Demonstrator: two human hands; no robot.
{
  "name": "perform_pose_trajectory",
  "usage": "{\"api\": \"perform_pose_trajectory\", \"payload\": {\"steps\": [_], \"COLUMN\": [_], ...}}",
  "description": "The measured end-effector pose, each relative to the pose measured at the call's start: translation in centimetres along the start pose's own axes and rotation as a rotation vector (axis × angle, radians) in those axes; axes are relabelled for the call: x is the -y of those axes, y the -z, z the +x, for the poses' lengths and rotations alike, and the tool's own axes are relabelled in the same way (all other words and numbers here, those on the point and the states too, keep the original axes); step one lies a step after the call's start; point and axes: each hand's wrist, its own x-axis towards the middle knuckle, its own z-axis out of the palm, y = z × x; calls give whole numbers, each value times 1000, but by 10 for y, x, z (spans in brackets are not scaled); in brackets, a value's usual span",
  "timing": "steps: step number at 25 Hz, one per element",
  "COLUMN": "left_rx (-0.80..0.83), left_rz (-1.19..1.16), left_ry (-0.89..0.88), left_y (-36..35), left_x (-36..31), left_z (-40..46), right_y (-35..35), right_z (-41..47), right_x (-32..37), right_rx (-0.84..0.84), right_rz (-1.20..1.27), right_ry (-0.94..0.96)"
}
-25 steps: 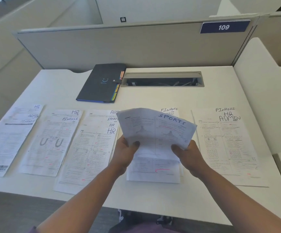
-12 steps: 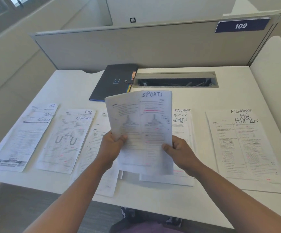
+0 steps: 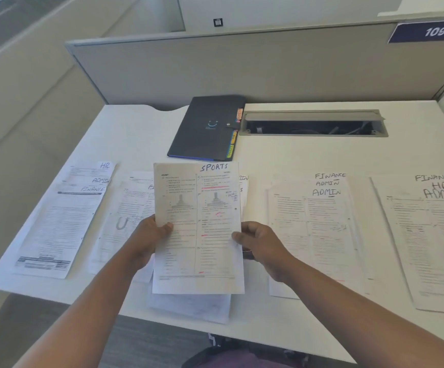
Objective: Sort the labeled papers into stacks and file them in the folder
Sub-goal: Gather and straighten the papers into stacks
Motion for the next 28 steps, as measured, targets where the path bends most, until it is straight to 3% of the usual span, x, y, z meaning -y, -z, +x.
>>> {"api": "perform_pose_trajectory", "payload": {"steps": [5, 9, 15, 22, 28], "left_rx": [11, 61, 103, 153, 154], "left_rz": [43, 49, 90, 90, 90], "left_ry": [82, 118, 143, 120, 106], "left_y": [33, 32, 35, 39, 39], "left_x": [13, 23, 30, 33, 37], "left_z": [55, 85, 97, 94, 98], "right_y": [-14, -18, -16, -29, -27], "right_z": [47, 76, 91, 85, 80], "right_x": [-6, -11, -17, -31, -31], "right_rx": [-444, -619, -683, -754, -685], "right_rz": [-104, -120, -64, -39, -122], "right_ry": [-12, -41, -102, 13, 7]}}
